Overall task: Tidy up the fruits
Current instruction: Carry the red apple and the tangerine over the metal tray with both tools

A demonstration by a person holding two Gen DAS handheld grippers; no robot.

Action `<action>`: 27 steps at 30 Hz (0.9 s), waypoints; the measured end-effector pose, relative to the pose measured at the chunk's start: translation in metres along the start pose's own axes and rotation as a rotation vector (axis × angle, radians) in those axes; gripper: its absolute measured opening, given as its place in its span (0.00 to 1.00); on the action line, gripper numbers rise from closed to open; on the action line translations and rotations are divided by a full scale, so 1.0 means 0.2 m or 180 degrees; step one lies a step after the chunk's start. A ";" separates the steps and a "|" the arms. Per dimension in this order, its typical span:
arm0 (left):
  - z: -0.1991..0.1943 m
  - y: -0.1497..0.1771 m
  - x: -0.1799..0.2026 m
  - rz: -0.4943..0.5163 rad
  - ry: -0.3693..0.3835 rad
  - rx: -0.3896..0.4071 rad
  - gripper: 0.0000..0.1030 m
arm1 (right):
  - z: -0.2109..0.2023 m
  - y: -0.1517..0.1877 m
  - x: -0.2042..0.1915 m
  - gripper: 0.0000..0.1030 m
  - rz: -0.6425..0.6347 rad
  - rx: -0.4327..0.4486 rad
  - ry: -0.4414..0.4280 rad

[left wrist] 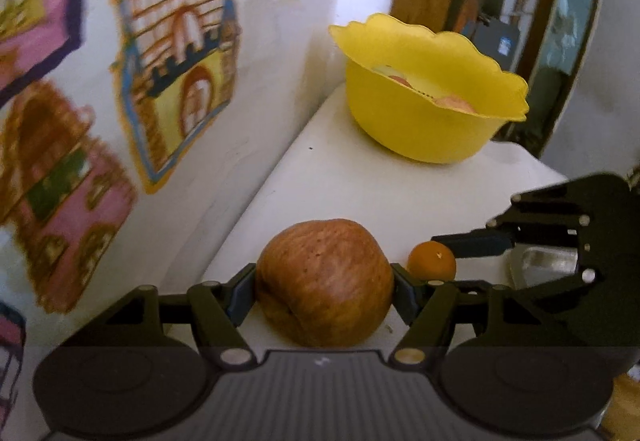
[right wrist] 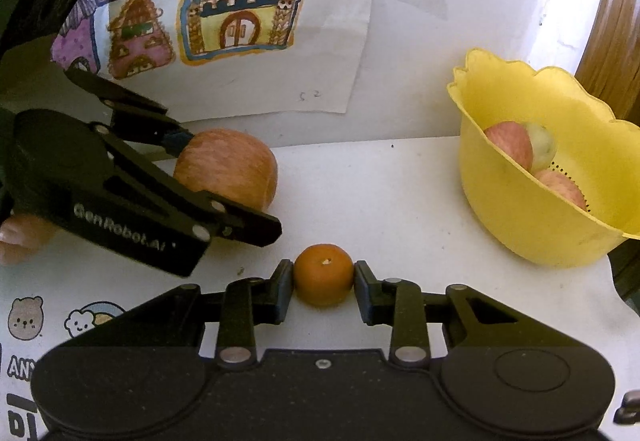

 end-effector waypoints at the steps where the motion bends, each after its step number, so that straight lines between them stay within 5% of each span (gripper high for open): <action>1: 0.00 0.00 -0.01 -0.0063 0.0002 -0.0001 0.69 | -0.01 0.00 0.00 0.33 0.0005 0.0014 0.0011; 14: -0.08 0.01 0.08 -0.0146 0.0105 0.0045 0.69 | -0.21 0.02 -0.02 0.33 0.0128 0.0238 0.0186; 27: -0.26 -0.05 0.40 -0.0086 0.0370 0.0235 0.69 | -0.70 0.21 0.10 0.33 0.0493 0.0589 0.0539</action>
Point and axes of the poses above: each gripper's, at about its wrist camera, not at the fingertips, and z roughly the way its jaws point, x to its right, y to its underside, the point moved 4 cm from there along z, roughly the way its jaws point, and after that the axes turned 1 degree about z, right-handed, at the moved point
